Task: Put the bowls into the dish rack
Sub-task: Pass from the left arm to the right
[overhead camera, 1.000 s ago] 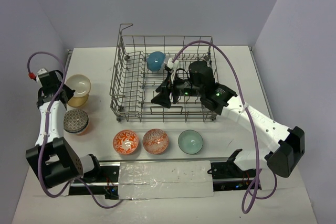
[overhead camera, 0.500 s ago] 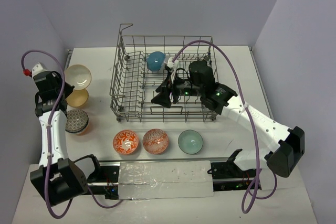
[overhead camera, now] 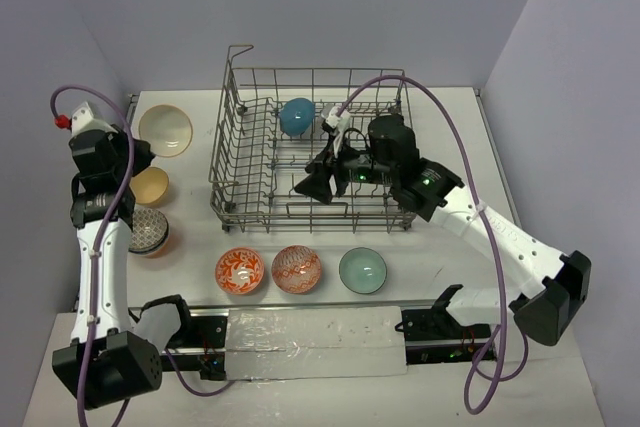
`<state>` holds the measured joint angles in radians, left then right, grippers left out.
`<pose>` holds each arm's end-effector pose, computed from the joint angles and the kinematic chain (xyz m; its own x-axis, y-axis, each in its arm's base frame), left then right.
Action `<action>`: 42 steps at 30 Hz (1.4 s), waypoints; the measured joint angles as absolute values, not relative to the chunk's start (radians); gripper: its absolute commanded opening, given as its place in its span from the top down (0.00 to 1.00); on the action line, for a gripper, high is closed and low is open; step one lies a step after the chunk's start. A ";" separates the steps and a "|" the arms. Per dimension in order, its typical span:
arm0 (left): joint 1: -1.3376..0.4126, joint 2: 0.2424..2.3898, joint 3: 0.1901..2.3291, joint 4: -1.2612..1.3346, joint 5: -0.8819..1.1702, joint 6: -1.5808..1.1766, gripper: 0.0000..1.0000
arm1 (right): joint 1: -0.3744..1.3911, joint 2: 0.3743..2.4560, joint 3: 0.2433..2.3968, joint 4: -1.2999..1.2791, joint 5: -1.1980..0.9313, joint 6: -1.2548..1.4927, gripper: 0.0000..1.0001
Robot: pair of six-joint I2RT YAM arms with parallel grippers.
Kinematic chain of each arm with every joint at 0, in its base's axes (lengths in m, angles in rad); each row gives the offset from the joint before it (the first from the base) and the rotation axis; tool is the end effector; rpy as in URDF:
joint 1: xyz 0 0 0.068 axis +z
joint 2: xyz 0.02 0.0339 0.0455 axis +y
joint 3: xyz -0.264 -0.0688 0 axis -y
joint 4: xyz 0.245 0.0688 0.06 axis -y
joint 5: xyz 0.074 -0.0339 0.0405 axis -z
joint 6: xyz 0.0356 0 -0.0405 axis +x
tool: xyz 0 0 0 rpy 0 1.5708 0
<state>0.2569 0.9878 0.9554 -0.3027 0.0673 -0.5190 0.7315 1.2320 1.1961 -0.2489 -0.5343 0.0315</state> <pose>0.2181 0.0548 0.3499 -0.1809 -0.5592 -0.8090 -0.3246 0.8105 -0.4876 0.1960 0.2003 0.3843 -0.2385 -0.1777 -0.9547 -0.9315 0.3197 0.1732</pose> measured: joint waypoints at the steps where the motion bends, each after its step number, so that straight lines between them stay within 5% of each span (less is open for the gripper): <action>1: 0.246 0.988 0.963 -0.302 0.069 -0.518 1.00 | 0.729 1.223 1.194 -0.249 -0.528 0.031 0.36; 22: -0.157 1.203 1.364 -0.421 0.124 -0.316 1.00 | 0.716 1.208 1.200 -0.282 -0.350 -0.022 0.38; 42: -0.336 1.510 1.705 -0.733 0.233 -0.223 1.00 | 0.722 1.289 1.354 -0.335 -0.352 -0.435 0.39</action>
